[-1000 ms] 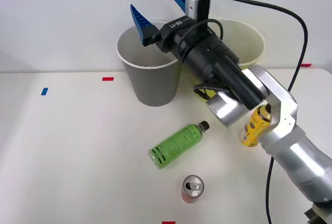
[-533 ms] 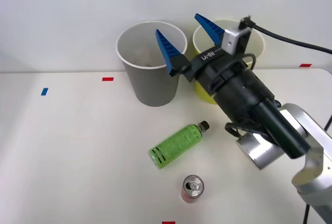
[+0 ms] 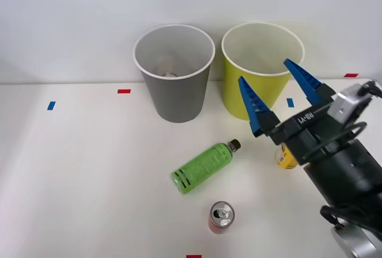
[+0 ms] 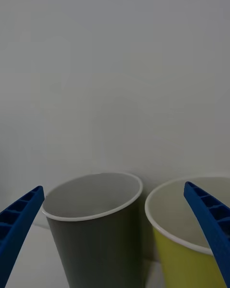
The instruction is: Put cans in the gray bin, plastic bottles in the light green bin
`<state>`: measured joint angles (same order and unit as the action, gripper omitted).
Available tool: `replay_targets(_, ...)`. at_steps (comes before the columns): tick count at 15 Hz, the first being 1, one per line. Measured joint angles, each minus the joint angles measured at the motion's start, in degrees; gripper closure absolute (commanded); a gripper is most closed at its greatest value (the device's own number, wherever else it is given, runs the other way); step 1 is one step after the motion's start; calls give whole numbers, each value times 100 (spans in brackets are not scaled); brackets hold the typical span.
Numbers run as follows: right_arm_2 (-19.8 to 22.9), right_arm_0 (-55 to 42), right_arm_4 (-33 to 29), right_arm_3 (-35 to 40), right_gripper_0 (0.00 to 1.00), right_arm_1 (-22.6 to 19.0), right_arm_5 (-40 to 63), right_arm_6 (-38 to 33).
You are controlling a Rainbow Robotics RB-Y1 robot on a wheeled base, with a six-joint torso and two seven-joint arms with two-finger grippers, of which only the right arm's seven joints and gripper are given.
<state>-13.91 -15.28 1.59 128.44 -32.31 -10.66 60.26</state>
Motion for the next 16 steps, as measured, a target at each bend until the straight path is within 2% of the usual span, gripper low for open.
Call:
replay_targets(3, 346, -784, 51, 76, 0, 7, -356, -9)
replay_targets(8, 638, -1535, 158, 80, 0, 109, -581, 62)
replay_targets(16, 844, -2531, -111, 77, 0, 922, -1027, 255)
